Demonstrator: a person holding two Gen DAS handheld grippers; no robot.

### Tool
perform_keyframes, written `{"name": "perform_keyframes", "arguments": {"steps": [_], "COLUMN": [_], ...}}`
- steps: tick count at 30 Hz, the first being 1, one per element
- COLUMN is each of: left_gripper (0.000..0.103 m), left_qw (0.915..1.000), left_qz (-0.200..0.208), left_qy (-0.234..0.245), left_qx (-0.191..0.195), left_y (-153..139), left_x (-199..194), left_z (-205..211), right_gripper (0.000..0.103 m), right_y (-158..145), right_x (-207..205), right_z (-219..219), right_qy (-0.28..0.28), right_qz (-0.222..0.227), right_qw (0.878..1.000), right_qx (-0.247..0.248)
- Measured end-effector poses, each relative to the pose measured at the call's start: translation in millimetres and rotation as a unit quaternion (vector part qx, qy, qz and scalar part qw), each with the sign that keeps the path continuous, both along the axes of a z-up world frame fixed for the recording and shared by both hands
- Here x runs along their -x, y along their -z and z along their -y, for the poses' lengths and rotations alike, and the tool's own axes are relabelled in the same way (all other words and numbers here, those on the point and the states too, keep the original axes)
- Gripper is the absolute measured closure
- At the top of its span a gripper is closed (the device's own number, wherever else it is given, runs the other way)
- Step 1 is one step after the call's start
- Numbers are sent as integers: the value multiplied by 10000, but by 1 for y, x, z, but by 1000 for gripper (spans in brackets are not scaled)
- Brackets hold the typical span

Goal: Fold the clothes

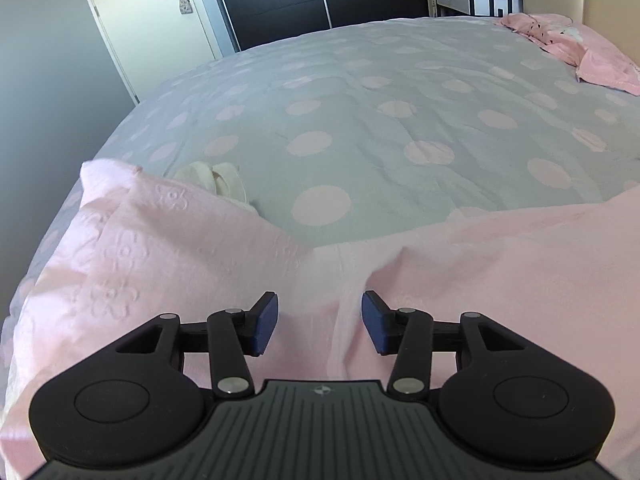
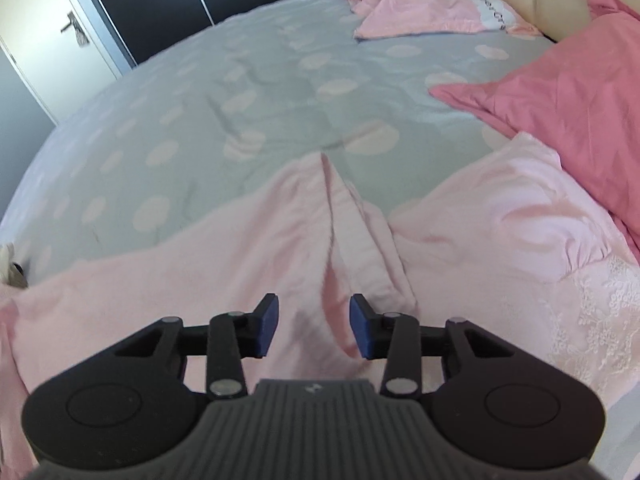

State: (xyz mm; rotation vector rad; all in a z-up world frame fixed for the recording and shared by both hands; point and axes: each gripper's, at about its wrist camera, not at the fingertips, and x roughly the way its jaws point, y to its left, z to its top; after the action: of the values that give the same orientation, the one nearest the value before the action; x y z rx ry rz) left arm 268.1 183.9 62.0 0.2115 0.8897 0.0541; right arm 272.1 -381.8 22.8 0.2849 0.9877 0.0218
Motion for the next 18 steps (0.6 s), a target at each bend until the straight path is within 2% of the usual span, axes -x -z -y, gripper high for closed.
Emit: {"name": "perform_keyframes", "arguments": {"steps": [2,8,11,14,16,18], "left_gripper": [59,55,53,51,43,41], "left_qw": [10000,9991,9975,9941,9913,9889], "left_qz": [-35,-228,-463,-789,-1042,-1264], "left_qy": [42,356,520,658,696,656], "left_qx": [31,-27,135,338,408,421], "left_y": [-7,-19,-18,-13,-6,2], "left_x": [13,68,96,127,145,160], "left_z": [1,13,20,27,32,35], "right_gripper": [95,99,99,99,99,99], "right_y": [4,-10,-14,-12,-7,-2], "right_x": [3,13,14,14,14,14], "right_z": [1,12,22,27,27,30], "right_qy": [-43,313,504,572,569,595], "right_qz": [-90,246,307,253,125,18], "right_qw": [9999,9988,9979,9978,9981,9982], "right_qx": [-33,283,279,240,193,122]}}
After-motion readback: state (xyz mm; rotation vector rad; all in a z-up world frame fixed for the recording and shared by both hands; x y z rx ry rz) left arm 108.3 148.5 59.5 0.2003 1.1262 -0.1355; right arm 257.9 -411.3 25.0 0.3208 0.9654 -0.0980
